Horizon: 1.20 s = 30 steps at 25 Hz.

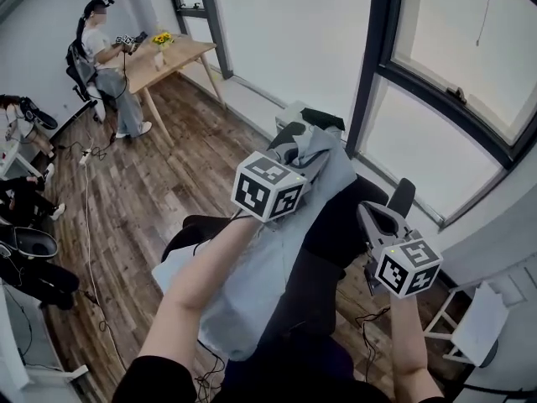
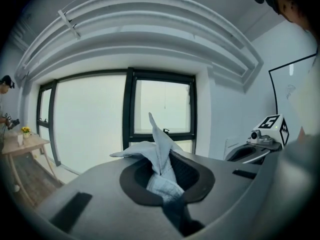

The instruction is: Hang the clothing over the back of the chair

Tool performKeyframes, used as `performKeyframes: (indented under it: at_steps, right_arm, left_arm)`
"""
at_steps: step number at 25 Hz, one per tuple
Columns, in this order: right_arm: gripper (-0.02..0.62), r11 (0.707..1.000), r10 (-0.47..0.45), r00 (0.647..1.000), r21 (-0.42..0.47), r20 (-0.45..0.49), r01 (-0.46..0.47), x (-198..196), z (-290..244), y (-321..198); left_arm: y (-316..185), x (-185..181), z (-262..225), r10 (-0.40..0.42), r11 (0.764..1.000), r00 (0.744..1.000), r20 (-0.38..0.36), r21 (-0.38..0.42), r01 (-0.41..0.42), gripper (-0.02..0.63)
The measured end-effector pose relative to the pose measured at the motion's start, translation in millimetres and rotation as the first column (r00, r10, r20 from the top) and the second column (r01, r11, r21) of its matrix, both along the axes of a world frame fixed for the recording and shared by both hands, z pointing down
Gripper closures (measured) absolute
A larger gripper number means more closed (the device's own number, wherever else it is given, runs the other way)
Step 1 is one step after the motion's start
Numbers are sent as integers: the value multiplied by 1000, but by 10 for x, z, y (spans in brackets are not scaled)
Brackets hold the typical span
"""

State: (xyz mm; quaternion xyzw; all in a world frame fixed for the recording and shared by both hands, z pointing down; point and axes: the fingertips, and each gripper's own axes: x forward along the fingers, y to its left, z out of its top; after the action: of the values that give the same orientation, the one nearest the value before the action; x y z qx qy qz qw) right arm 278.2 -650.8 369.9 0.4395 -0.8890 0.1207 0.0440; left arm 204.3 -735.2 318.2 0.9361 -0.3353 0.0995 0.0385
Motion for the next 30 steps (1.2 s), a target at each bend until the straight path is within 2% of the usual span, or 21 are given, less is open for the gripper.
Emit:
performKeyframes:
  at_steps: [9, 18, 25, 30]
  right_arm:
    - [594, 993, -60, 998, -100, 22, 62, -39, 600, -146]
    - [594, 975, -80, 996, -202, 43, 87, 2, 1135, -217]
    - [594, 959, -83, 996, -272, 19, 85, 66, 1566, -232]
    - [594, 946, -88, 996, -312, 19, 89, 45, 1816, -215]
  left_arm:
    - [-30, -50, 908, 22, 988, 985, 170, -155, 5, 589]
    - [83, 10, 1764, 148, 954, 926, 349, -297, -41, 589]
    - [180, -14, 2379, 192, 909, 900, 392, -416, -13, 589]
    - [306, -67, 2744, 237, 878, 872, 428, -479, -3, 589]
